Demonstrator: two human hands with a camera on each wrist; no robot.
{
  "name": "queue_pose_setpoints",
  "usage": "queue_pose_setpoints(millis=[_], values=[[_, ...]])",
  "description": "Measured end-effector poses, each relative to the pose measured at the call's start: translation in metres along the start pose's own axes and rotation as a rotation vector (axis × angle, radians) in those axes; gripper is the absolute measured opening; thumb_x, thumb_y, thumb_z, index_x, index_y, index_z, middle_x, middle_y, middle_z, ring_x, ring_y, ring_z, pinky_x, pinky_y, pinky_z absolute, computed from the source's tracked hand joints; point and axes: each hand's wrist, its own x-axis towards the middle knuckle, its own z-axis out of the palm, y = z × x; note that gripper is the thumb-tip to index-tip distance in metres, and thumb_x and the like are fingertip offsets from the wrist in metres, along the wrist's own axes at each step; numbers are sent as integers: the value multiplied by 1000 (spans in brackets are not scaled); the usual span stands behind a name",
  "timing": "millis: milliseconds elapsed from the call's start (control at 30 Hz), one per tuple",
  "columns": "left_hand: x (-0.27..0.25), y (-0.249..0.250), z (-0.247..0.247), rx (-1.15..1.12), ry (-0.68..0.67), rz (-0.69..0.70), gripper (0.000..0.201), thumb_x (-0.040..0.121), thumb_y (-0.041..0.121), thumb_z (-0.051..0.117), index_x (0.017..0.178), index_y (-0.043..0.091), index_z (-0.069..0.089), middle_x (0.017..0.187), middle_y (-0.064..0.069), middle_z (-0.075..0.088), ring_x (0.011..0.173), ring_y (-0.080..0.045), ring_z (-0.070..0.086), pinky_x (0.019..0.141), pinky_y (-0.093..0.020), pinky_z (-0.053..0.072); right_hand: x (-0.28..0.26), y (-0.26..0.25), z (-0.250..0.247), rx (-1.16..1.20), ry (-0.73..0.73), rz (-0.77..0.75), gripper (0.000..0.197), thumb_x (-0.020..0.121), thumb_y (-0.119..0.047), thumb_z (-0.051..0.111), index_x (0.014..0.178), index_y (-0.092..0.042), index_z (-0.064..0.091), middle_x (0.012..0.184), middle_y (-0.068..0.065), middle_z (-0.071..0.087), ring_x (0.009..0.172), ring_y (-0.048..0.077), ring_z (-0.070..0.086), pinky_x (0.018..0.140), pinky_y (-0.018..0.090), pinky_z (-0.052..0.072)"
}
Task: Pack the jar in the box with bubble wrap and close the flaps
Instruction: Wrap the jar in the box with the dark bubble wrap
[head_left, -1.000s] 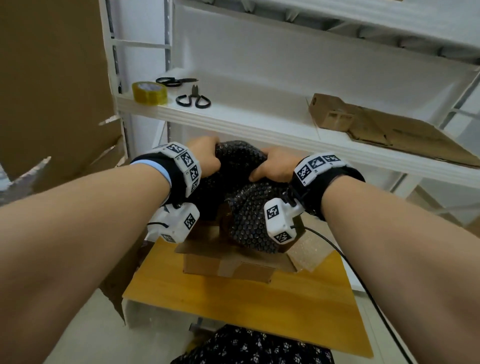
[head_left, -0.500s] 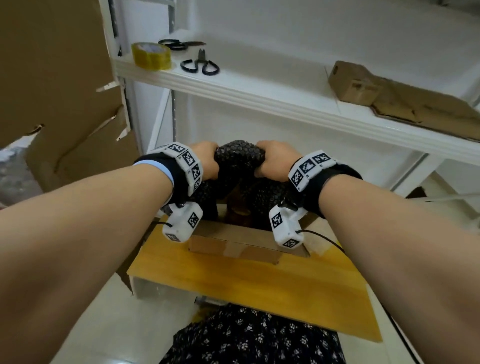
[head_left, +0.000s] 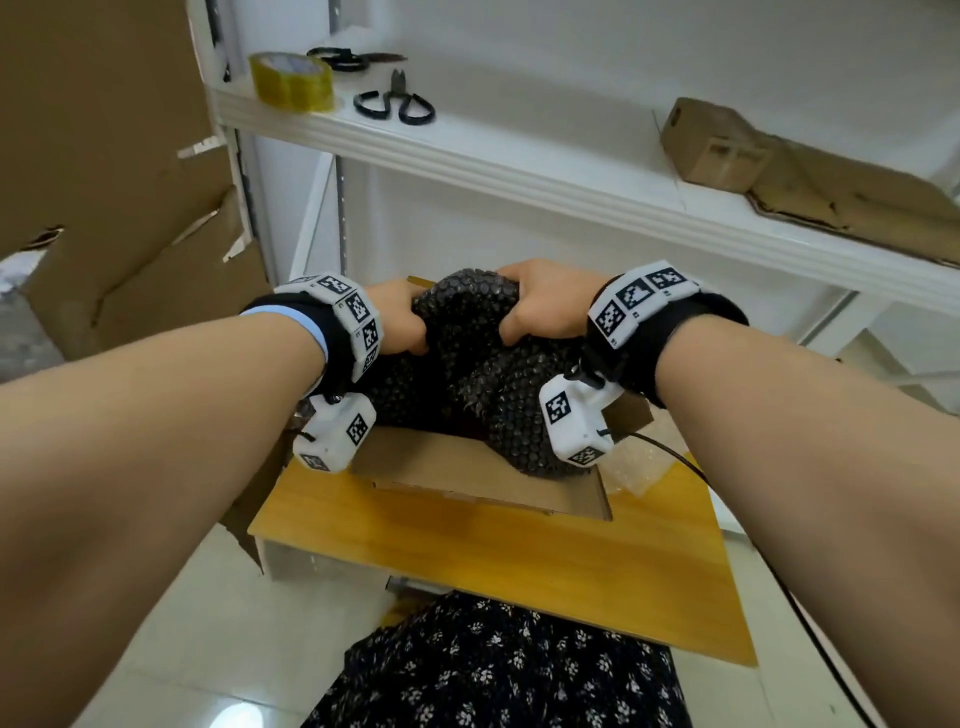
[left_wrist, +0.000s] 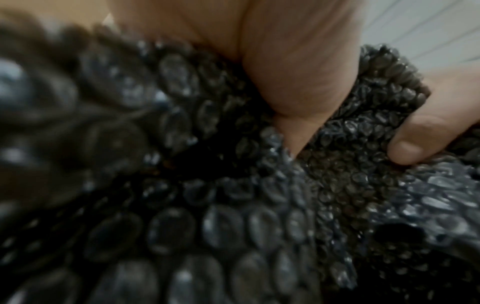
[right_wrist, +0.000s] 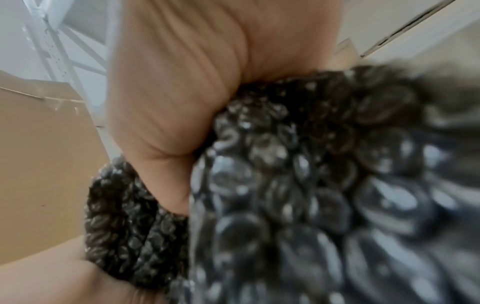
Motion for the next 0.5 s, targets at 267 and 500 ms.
queue_pose_setpoints(millis=[267, 500], values=[[6, -7, 3, 15, 1, -40, 55, 80, 21, 74, 130, 15, 53, 121, -9, 62, 108, -28, 58, 88, -31, 42, 15, -6, 3, -293, 106, -96, 55, 86, -6, 54, 140, -14, 46, 105, 7, 65, 95, 29, 61, 75, 38, 55], [13, -10, -3, -143, -93, -102, 93, 54, 43, 89, 131, 23, 42, 121, 1, 58, 109, -22, 55, 100, -39, 43, 26, 6, 12, -304, 218, -12, 45, 86, -6, 51, 129, -18, 50, 73, -3, 54, 70, 23, 57, 46, 24, 36]])
